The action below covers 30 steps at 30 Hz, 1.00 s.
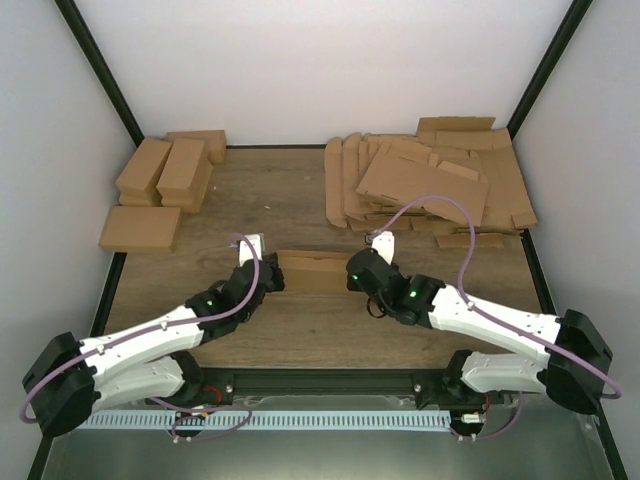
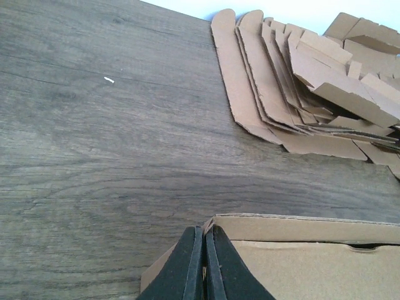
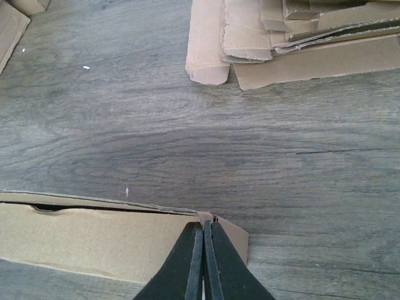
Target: Fold the paper box
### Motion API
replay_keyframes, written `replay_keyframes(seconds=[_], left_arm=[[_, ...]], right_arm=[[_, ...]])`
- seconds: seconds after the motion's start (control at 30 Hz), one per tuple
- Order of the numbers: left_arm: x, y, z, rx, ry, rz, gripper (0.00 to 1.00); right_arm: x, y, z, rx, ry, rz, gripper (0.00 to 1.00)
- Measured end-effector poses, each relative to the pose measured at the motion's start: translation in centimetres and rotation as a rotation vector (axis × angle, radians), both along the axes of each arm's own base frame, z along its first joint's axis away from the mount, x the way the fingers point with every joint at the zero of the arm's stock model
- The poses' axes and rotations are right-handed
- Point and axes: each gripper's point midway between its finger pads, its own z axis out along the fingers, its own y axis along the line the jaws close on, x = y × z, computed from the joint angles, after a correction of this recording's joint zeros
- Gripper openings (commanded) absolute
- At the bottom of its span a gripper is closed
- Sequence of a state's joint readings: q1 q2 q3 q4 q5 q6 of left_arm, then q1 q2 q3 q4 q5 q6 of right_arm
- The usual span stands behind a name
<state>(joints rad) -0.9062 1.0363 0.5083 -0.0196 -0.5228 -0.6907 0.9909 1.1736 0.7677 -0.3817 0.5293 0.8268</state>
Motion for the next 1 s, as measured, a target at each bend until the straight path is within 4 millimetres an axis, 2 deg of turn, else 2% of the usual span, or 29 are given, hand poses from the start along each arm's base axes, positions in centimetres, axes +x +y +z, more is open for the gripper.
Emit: replay_keyframes(seconds=[0.63,0.9,1.0], left_arm=[[-0.5,0.1,-0.3,0.053,-0.043,-0.048,0.04],[-1.0,0.1,-1.1,-0.018,-0.081,-0.051,0.04],[-1.2,0.0,-1.2,-0.048,-0.098,-0.043,0.09]], right_arm=[[-0.1,-0.2,-0.7,0.06,-0.08,0.006,0.01],[-0.2,-0.2,-1.3,0.097,-0.118,0.0,0.01],[-0.3,-0.1,-1.5,0.086,-0.136,-0.011,0.01]])
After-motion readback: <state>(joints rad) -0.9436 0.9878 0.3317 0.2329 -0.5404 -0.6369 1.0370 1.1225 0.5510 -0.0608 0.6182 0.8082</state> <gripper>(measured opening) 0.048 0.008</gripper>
